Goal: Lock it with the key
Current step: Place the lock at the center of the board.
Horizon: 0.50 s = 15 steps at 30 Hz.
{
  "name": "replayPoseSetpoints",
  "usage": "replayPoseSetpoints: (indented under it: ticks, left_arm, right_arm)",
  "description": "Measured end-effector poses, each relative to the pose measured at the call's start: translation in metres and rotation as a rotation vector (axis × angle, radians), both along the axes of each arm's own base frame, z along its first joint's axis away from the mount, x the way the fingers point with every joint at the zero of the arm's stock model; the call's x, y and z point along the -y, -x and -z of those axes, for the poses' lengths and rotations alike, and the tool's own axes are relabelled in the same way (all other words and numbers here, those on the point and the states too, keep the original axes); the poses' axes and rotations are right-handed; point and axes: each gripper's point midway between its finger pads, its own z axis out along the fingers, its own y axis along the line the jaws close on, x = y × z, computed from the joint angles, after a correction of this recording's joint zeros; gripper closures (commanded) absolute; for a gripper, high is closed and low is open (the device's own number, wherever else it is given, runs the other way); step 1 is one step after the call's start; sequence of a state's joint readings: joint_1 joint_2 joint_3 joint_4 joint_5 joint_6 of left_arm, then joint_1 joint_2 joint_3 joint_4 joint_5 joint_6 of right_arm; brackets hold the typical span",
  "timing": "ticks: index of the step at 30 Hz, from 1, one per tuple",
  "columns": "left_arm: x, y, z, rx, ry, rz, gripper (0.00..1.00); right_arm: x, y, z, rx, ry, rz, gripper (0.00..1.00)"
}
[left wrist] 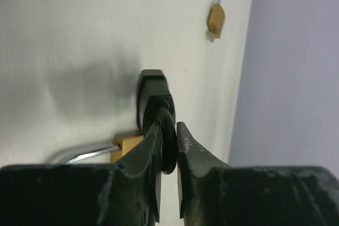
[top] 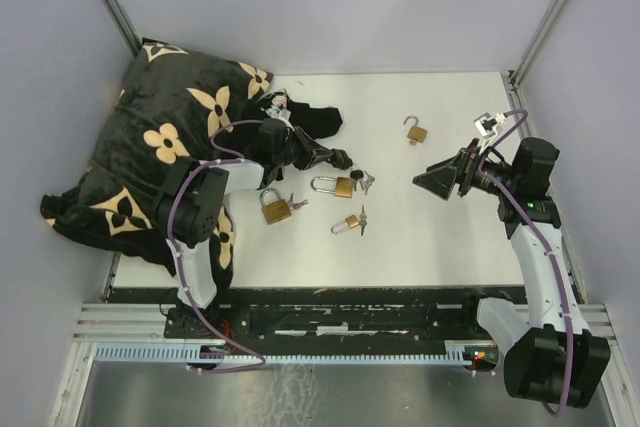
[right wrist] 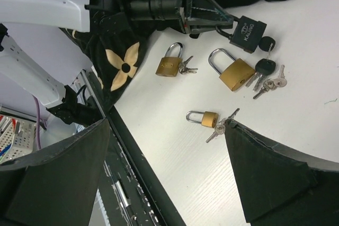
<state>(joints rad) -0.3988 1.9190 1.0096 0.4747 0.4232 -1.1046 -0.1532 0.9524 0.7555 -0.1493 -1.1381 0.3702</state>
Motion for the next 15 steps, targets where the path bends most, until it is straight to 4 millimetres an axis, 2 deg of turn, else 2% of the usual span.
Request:
replayPoseSetpoints:
  ticks: [2,3,6,9,12,15]
  left_arm:
    - [-0.002,-0.013,0.008,0.001,-0.067,-0.008,0.67]
    - [-0.005,-0.019,0.008,0.008,-0.099,-0.014,0.6]
    - [-0.012,-0.033,0.005,0.044,-0.2,-0.029,0.5]
    - [-0.027,-0.042,0.008,0.078,-0.325,-0.054,0.45]
    - [-0.047,-0.038,0.013,0.083,-0.458,-0.069,0.43]
    - [-0.068,-0.034,-0.005,0.132,-0.573,-0.089,0.42]
  right_arm:
    - [0.0,0.0,0.001,-0.001,0.0,0.0,0.03]
    - [0.0,0.0,0.001,-0.001,0.001,0.002,0.03]
    - [0.001,-0.001,0.001,-0.001,0.003,0.007,0.03]
    - [0.001,-0.002,0.001,0.0,0.005,0.011,0.03]
    - [0.001,-0.003,0.002,-0.003,0.005,0.014,0.03]
    - [0.002,-0.004,0.003,-0.004,0.006,0.015,0.03]
